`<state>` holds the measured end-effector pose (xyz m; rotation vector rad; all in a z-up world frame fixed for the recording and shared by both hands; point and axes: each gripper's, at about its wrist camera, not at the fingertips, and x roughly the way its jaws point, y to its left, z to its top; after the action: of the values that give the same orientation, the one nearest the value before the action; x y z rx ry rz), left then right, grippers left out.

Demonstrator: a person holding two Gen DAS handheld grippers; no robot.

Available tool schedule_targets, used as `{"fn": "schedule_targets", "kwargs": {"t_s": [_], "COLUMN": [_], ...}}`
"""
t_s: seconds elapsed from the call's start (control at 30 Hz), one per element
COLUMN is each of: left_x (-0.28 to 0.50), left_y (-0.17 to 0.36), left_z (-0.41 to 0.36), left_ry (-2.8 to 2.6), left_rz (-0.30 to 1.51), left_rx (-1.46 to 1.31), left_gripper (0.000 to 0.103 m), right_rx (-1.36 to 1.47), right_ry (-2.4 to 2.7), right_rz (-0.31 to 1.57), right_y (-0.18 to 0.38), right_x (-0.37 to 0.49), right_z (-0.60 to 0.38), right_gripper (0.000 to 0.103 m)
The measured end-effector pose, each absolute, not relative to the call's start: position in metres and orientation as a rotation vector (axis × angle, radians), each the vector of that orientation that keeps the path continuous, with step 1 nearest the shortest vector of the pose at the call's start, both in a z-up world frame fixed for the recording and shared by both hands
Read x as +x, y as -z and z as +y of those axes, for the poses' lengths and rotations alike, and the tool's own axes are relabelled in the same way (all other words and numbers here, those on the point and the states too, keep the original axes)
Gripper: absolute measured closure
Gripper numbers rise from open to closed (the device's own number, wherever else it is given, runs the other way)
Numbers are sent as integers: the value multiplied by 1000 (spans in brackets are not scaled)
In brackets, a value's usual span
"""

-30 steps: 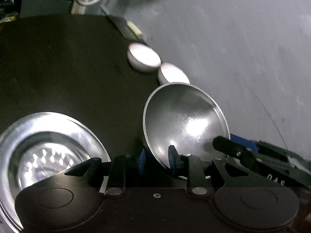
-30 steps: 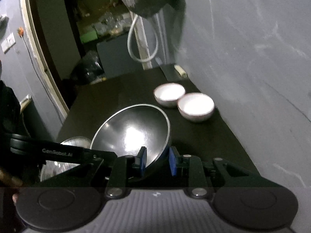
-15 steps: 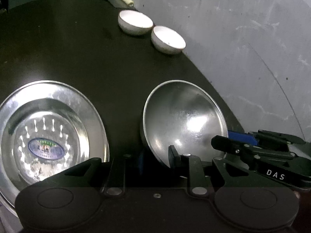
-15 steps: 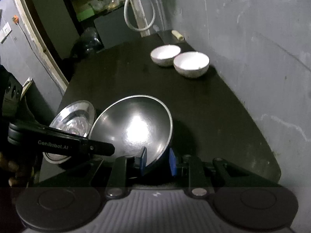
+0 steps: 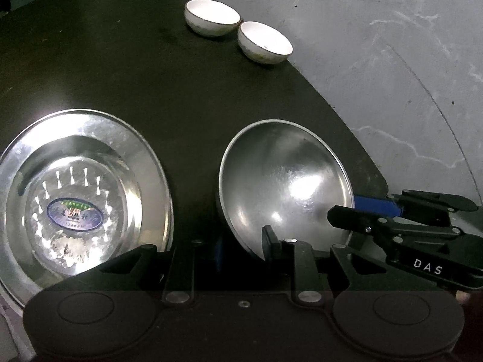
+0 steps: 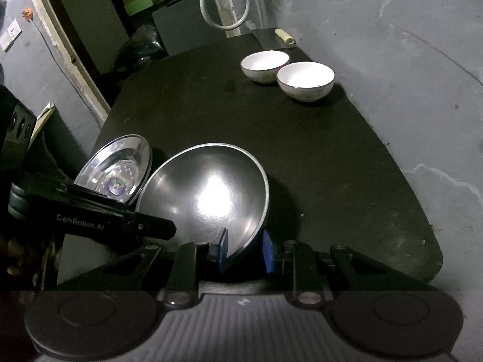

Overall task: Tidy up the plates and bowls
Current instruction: 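Carry the mixing bowl beside the basin, set it down, open the right gripper, then move the left gripper to a red-rimmed white bowl and grasp its rim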

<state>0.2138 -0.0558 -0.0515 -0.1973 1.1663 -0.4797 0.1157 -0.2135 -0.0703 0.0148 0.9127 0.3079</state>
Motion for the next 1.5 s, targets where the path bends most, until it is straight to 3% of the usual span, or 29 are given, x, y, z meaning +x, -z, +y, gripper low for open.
{"fn": "schedule_targets", "kwargs": {"t_s": [0.23, 0.37, 0.6, 0.8, 0.87, 0.93, 1.03, 1.5], "left_x": [212, 208, 199, 193, 194, 194, 195, 205], "left_y": [52, 48, 27, 0, -9, -16, -23, -45], "left_z": [-56, -54, -50, -28, -20, -12, -3, 21], "left_ry": [481, 482, 499, 498, 487, 476, 463, 310], "left_rz": [1159, 1147, 1094, 1005, 976, 942, 908, 699], "left_rx": [-194, -176, -83, -108, -142, -182, -237, -318], "left_gripper": [72, 52, 31, 18, 8, 1, 1, 1], "right_rx": [29, 20, 31, 45, 56, 61, 47, -114], "right_ry": [-328, -310, -279, -251, -255, -262, -271, -195], "right_rz": [918, 907, 873, 814, 803, 791, 779, 724], "right_y": [73, 71, 60, 47, 45, 42, 38, 12], "right_x": [117, 116, 113, 111, 112, 112, 112, 113], "right_z": [-213, -213, -218, -222, -223, -223, -220, -209], "right_gripper": [71, 59, 48, 27, 13, 7, 0, 0]}}
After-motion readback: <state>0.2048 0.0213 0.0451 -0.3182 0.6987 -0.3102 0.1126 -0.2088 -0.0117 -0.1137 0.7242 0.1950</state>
